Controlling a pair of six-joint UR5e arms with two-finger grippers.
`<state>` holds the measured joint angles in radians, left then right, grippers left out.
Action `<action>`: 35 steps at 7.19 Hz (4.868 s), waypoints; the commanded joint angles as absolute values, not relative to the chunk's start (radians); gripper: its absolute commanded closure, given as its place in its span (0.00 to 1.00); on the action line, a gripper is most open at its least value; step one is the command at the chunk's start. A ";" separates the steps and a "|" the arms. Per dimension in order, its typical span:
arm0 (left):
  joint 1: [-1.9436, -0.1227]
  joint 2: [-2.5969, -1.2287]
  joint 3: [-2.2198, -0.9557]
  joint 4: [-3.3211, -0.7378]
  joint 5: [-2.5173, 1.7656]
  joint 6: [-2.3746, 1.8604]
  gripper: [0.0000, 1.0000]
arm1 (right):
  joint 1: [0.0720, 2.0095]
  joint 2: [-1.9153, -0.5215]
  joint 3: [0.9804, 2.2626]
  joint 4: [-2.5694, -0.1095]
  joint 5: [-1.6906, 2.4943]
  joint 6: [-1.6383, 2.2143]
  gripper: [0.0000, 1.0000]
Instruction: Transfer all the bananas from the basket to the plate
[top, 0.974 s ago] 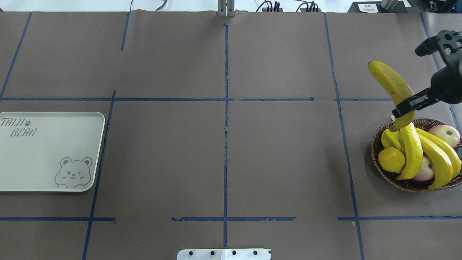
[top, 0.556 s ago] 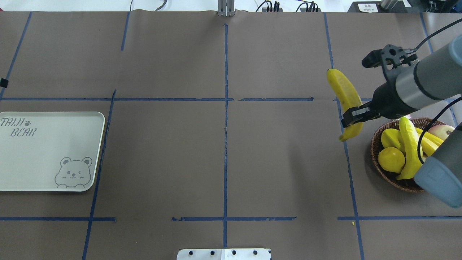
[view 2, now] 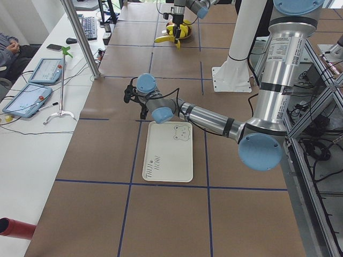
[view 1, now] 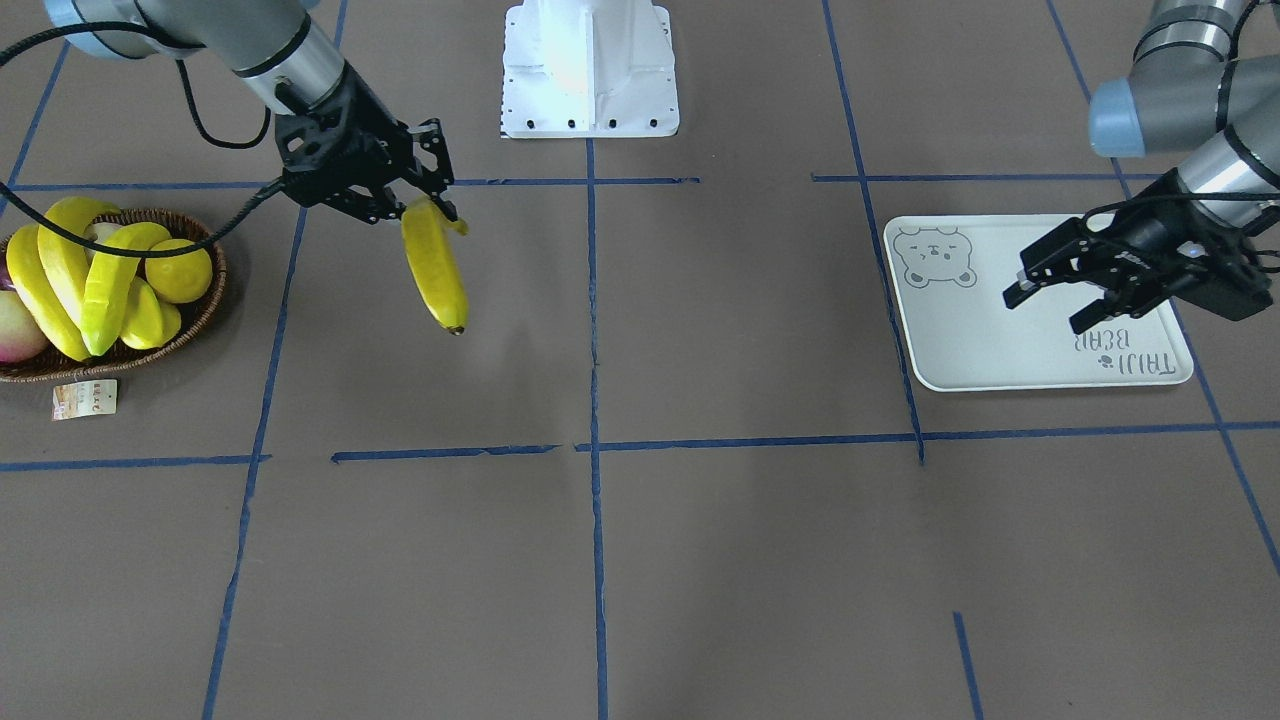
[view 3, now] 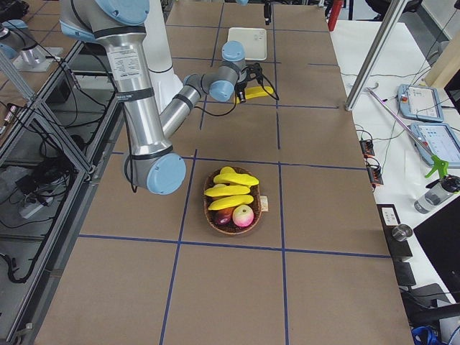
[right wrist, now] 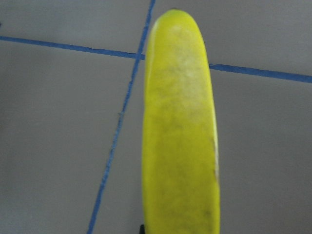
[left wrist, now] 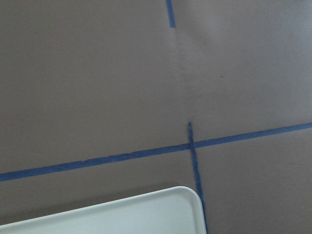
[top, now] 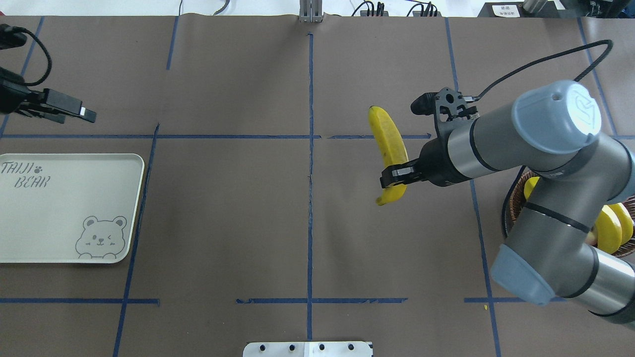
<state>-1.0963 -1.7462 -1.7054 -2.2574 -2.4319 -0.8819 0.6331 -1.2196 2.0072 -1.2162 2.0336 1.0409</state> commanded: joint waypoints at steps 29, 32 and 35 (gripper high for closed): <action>-0.767 -1.998 -1.693 -2.427 -2.109 -1.692 1.00 | 0.469 -1.085 1.915 -0.989 1.862 1.393 0.01; -0.886 -1.886 -1.729 -2.257 -2.111 -1.678 1.00 | 0.532 -1.111 2.093 -1.478 1.905 1.379 0.01; -0.969 -1.653 -1.732 -2.214 -2.170 -1.537 1.00 | 0.578 -1.106 2.163 -1.843 1.914 1.184 0.01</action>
<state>-0.9314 -1.7470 -1.7308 -2.2388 -2.1307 -1.6310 0.5601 -1.1090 2.1501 -1.7090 1.9132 1.2857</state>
